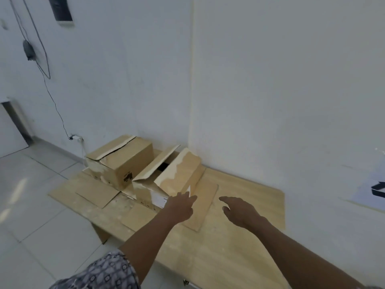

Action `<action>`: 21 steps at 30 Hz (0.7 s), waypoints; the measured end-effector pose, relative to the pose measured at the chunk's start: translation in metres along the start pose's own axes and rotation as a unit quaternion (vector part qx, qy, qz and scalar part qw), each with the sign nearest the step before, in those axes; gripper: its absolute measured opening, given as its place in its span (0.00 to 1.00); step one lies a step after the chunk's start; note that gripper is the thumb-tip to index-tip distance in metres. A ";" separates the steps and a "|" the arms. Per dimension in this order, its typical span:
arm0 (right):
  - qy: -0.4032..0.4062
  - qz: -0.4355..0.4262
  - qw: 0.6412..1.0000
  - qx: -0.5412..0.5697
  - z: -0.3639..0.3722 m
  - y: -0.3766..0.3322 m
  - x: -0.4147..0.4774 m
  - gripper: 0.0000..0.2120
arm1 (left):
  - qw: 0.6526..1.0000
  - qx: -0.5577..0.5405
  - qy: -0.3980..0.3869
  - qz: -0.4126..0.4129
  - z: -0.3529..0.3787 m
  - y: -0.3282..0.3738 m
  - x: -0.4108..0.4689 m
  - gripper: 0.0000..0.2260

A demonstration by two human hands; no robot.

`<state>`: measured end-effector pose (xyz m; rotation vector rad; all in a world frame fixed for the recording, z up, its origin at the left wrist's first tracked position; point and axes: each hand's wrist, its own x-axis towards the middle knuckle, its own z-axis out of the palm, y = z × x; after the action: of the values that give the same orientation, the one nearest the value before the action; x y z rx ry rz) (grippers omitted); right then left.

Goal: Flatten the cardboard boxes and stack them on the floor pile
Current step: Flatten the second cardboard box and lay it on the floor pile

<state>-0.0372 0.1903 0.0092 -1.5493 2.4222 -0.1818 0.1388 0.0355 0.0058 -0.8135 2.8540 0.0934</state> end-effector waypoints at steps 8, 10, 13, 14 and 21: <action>0.004 -0.015 1.000 0.027 -0.011 -0.034 0.128 0.22 | 1.000 0.023 0.003 -0.008 -0.019 -0.102 0.081 0.22; 0.000 -0.019 0.999 0.035 -0.010 -0.045 0.159 0.22 | 1.000 0.031 -0.004 -0.006 -0.024 -0.125 0.099 0.22; 0.001 -0.026 0.999 0.045 -0.012 -0.063 0.201 0.22 | 0.999 0.033 0.001 -0.012 -0.034 -0.158 0.129 0.21; 0.004 -0.030 0.998 0.046 -0.012 -0.069 0.213 0.22 | 0.999 0.036 0.003 -0.011 -0.036 -0.167 0.138 0.22; -0.013 -0.056 0.997 0.047 -0.001 -0.111 0.274 0.22 | 0.997 0.036 -0.037 0.058 -0.030 -0.220 0.184 0.25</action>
<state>-0.0492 -0.1045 -0.0038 -1.6368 2.2731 -0.2892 0.0968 -0.2495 -0.0007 -0.6183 2.8151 0.0357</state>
